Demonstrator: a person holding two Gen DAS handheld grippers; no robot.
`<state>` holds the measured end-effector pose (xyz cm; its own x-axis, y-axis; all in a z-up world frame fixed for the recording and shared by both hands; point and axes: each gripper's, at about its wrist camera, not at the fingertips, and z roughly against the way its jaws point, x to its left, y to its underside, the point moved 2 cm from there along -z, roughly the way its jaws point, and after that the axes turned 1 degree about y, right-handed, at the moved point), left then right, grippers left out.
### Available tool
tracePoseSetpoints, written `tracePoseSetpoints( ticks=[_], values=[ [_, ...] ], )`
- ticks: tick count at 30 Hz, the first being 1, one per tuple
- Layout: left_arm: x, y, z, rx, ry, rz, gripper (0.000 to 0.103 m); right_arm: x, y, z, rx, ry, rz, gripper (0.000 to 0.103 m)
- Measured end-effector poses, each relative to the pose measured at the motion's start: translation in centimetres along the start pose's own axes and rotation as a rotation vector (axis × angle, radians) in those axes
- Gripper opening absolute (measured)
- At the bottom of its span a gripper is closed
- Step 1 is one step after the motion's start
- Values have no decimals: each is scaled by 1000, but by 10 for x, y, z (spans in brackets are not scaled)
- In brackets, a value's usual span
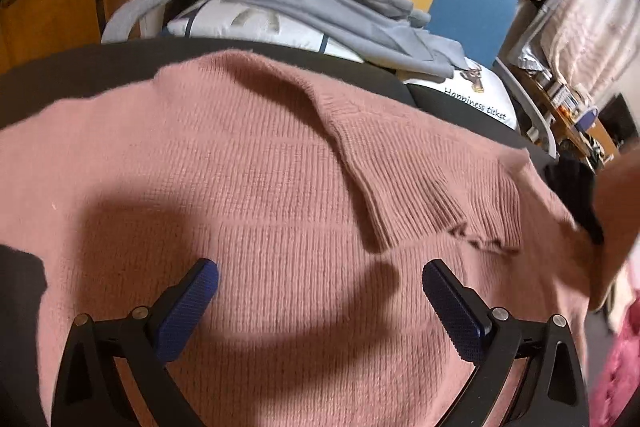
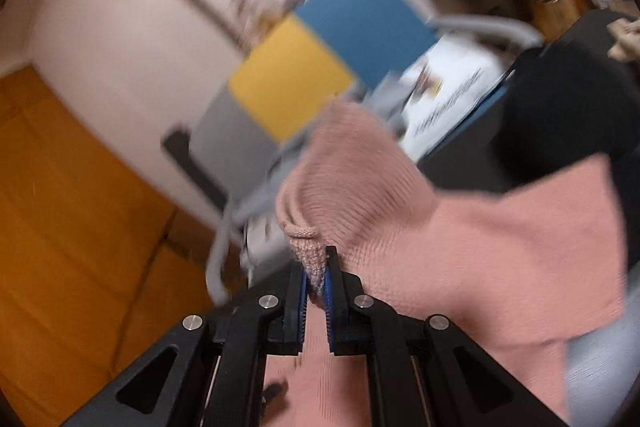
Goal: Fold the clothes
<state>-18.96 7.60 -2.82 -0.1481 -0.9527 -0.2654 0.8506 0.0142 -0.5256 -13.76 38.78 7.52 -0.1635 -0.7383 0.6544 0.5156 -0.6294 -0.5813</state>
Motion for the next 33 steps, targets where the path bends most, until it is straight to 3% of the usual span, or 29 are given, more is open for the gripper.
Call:
tracePoseSetpoints(
  ticks=[8,9,12,17,18,20,22,28,30,33],
  values=[
    [-43,3,13,1,100,-114,103,-28,112,-84,261,69,71,9],
    [-48,1,13,7,110,-118,103,-27,113,-78,256,62,93,8],
    [-60,-3,9,35,141,-109,103,-26,115,-59,237,40,161,27],
    [-77,-5,-10,129,190,-42,103,-43,114,-10,109,209,246,27],
    [-79,-5,-14,140,174,-41,103,-52,115,-5,99,238,248,20],
    [-87,-7,-20,149,127,-52,103,-67,121,-3,110,285,245,17],
    [-96,-7,-23,148,88,-78,103,-88,121,6,91,214,138,12],
    [-116,1,-24,138,59,-121,102,-104,117,6,62,151,26,12],
    [-122,5,-21,128,61,-143,92,-105,116,6,52,139,17,12],
    [-130,4,-21,136,50,-179,45,-110,114,24,-39,92,-25,16]
  ],
)
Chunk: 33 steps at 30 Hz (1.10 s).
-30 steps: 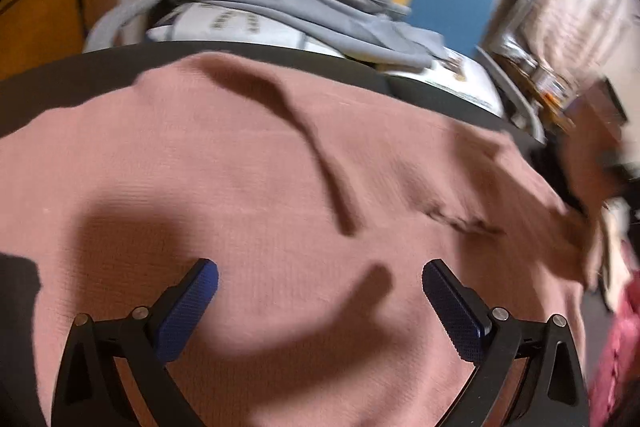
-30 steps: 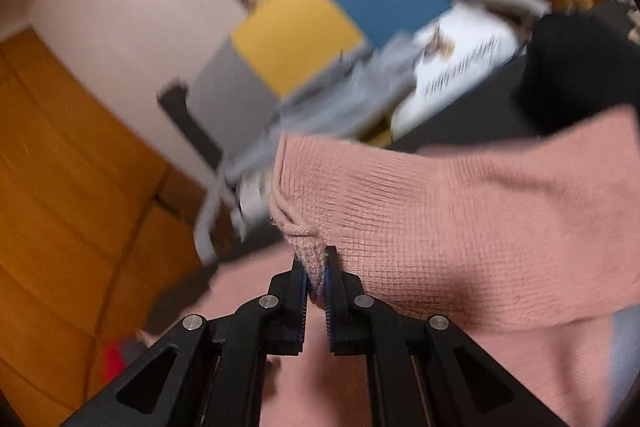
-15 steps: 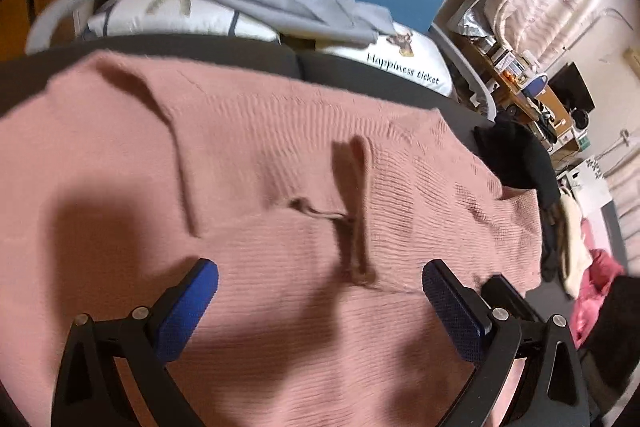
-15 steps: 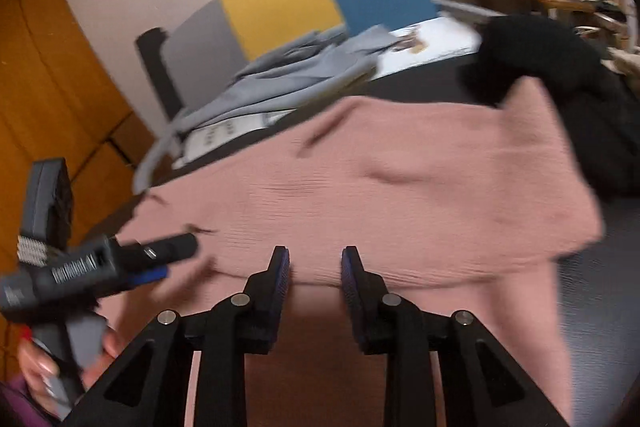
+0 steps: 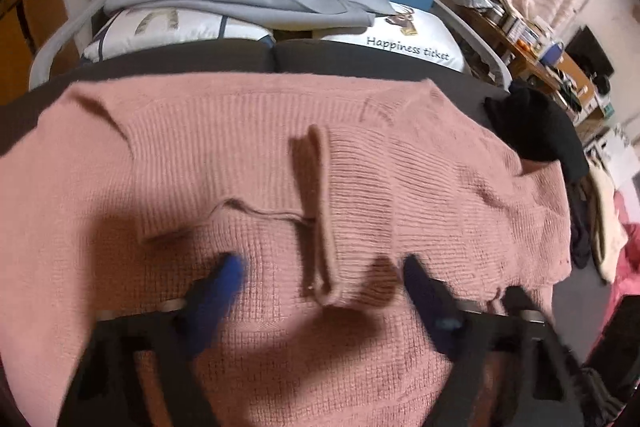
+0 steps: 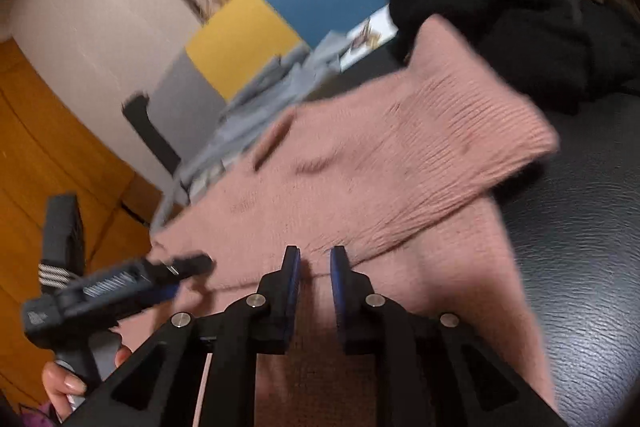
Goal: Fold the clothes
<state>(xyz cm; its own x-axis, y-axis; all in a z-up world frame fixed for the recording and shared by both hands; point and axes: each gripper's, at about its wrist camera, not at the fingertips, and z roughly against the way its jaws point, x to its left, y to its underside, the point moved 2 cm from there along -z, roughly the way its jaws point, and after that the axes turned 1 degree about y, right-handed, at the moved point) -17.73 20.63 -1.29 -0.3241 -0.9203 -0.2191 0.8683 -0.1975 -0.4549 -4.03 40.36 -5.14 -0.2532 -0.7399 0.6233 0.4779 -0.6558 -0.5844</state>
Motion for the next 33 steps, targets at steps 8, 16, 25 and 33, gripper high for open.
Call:
tracePoseSetpoints(
  ticks=[8,16,25,33],
  values=[
    [25,-30,33,-27,164,169,4,-17,2,23,-133,-62,-88,15],
    [51,-69,82,-147,144,175,0,-16,1,6,-56,-45,-96,15],
    [43,-27,14,15,134,168,88,-20,2,7,-52,-41,-114,15],
    [-4,-11,-8,-13,45,-6,53,-18,2,5,-53,-47,-124,15]
  ],
)
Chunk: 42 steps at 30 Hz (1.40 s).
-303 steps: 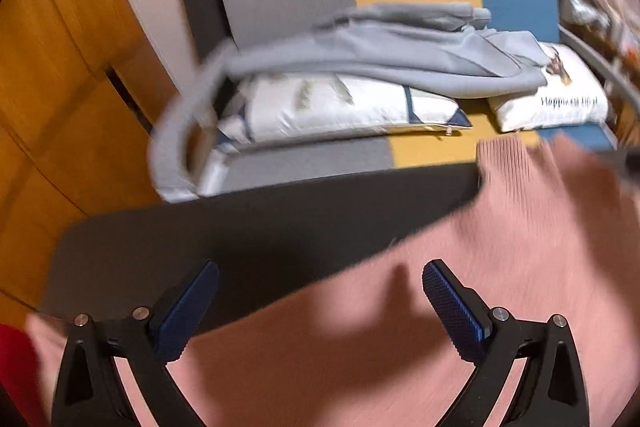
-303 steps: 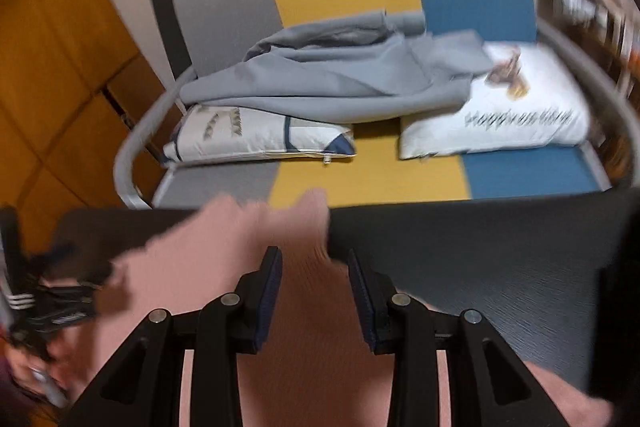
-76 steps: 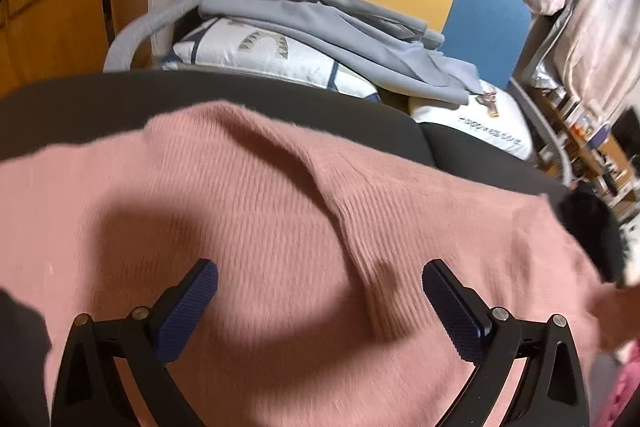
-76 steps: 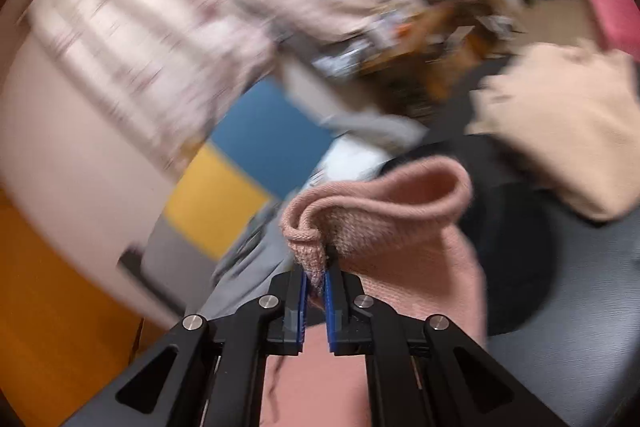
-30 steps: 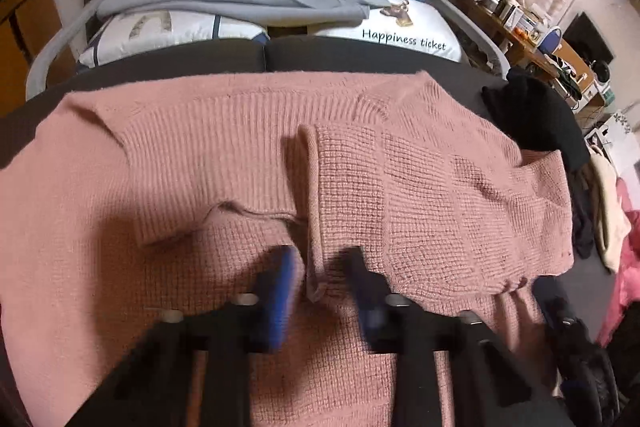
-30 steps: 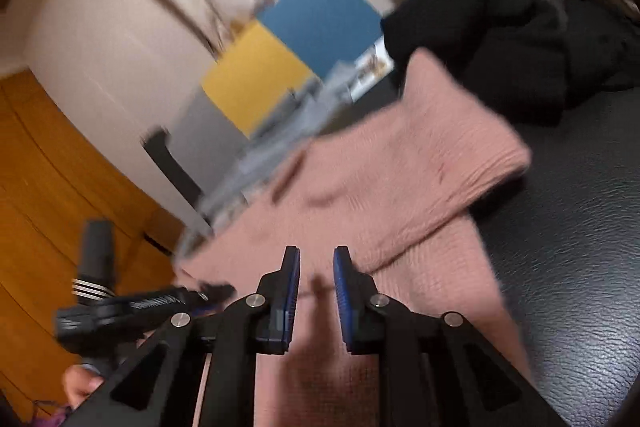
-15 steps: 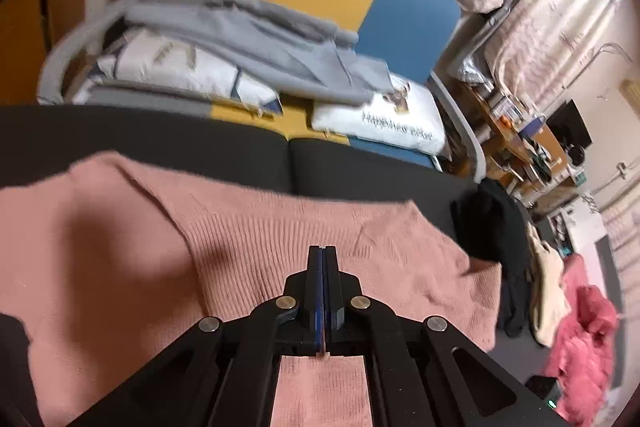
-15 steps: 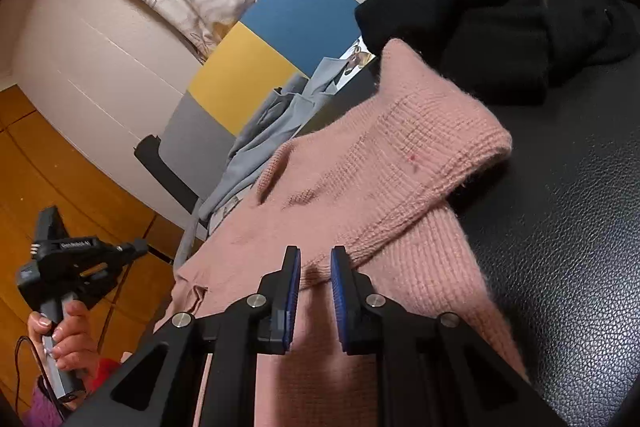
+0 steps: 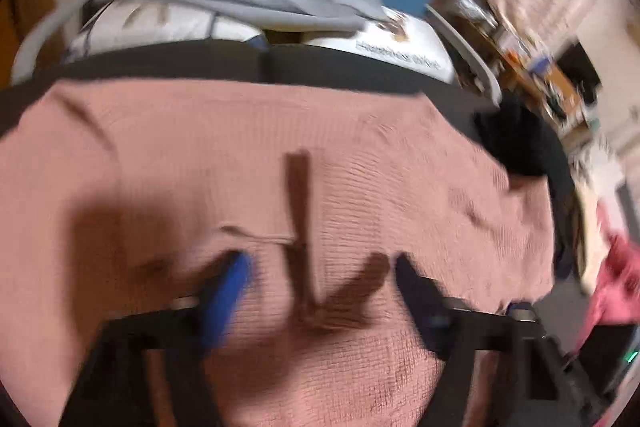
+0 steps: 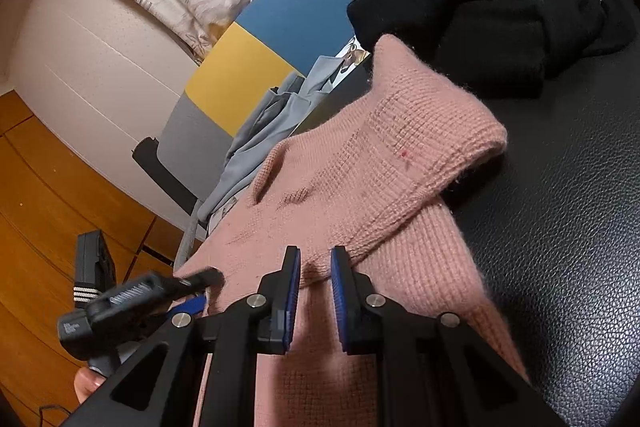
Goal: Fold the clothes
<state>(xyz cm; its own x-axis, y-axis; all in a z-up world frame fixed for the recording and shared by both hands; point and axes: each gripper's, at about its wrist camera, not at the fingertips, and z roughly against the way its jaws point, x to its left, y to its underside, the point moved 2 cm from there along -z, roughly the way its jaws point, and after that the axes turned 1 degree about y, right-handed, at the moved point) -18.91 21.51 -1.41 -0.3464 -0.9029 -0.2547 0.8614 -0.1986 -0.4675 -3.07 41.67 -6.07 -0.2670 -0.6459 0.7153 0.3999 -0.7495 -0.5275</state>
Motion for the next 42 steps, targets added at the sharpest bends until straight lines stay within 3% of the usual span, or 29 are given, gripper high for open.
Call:
tracePoseSetpoints(
  ticks=[2,3,4,5,11,15,23,35,38,42],
  values=[
    [-9,3,-4,-8,-38,-52,48,-1,0,0,0,-1,-2,15],
    [-10,3,-4,-4,-18,-48,43,-1,0,0,0,-1,-3,15],
    [-9,3,-3,6,13,-37,31,-1,0,0,0,-1,-3,15],
    [-9,3,-3,15,45,-25,7,-2,0,0,0,-1,-4,15],
    [-6,-17,23,-19,142,23,7,0,-1,6,-19,-4,4,15],
    [2,-37,54,-80,187,67,7,3,-2,17,-61,-62,22,18],
    [34,-75,90,-162,165,95,7,4,-5,-3,59,32,27,14],
    [103,-44,69,-95,110,191,7,6,-50,-30,151,206,108,13],
    [116,-29,54,-69,88,220,8,3,-58,-27,123,218,120,13],
    [119,-4,33,-53,3,173,10,-6,-63,-13,51,266,113,13]
  ],
)
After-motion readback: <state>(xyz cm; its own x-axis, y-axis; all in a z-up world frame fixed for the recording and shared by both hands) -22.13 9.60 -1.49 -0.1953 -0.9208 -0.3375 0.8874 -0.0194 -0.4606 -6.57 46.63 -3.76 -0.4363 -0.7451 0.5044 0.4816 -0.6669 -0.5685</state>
